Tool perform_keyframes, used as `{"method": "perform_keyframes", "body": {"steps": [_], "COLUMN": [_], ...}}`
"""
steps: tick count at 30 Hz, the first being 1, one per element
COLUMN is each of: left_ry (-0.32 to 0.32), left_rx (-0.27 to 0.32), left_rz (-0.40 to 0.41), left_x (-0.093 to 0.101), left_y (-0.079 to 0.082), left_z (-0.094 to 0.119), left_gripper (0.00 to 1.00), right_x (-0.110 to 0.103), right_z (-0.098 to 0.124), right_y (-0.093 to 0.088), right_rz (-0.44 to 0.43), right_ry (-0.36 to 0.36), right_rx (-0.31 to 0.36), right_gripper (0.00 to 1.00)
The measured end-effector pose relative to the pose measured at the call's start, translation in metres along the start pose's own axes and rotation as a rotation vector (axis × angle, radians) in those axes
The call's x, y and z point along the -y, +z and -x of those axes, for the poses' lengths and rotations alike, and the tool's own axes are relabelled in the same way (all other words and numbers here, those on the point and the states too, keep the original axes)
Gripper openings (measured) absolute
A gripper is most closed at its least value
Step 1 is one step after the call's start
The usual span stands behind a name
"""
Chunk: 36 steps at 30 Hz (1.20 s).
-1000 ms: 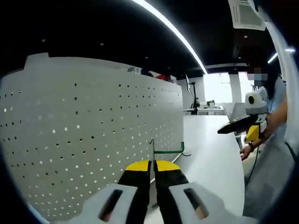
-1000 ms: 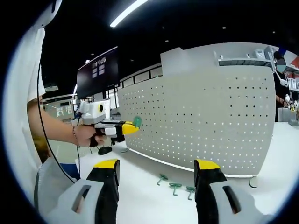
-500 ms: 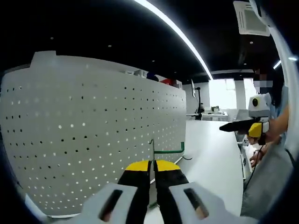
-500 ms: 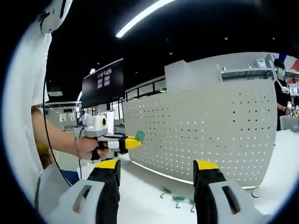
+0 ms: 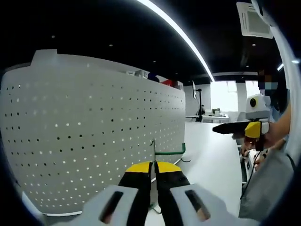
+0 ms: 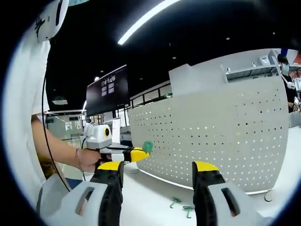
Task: Insert the hook assembly into the mounting plate slot until the hook locks in place.
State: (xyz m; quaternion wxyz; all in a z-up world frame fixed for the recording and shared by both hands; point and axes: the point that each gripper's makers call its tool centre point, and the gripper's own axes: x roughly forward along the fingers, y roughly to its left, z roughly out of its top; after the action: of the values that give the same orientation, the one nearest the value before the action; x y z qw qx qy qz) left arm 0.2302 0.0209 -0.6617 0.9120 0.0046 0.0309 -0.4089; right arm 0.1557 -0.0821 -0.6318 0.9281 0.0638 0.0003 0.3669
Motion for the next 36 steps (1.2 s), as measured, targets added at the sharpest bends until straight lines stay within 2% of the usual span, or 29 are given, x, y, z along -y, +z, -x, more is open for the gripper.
{"method": "perform_keyframes", "body": {"steps": [9,16,23,27,36], "left_ry": [0.001,-0.004,0.007,-0.009,-0.014], "left_rx": [0.019,0.019,0.027,0.019,0.025], "left_rz": [0.020,0.028,0.045,0.033,0.033], "left_x": [0.011,0.018,0.018,0.025,0.026], "left_y": [0.005,0.002,0.003,0.003,0.006], "left_z": [-0.002,-0.002,-0.002,-0.004,-0.002], "left_gripper": [0.03,0.03,0.03,0.03,0.03], "right_x": [-0.013,-0.024,-0.023,-0.027,-0.030], "right_z": [-0.025,-0.045,-0.054,-0.060,-0.075], "right_y": [-0.002,-0.003,-0.007,-0.006,-0.006], "right_rz": [-0.003,-0.006,-0.029,-0.039,-0.045], "right_ry": [0.052,0.089,0.094,0.105,0.126], "right_rx": [0.003,0.007,0.003,0.009,0.008], "right_gripper": [0.55,0.53,0.50,0.48,0.46]}}
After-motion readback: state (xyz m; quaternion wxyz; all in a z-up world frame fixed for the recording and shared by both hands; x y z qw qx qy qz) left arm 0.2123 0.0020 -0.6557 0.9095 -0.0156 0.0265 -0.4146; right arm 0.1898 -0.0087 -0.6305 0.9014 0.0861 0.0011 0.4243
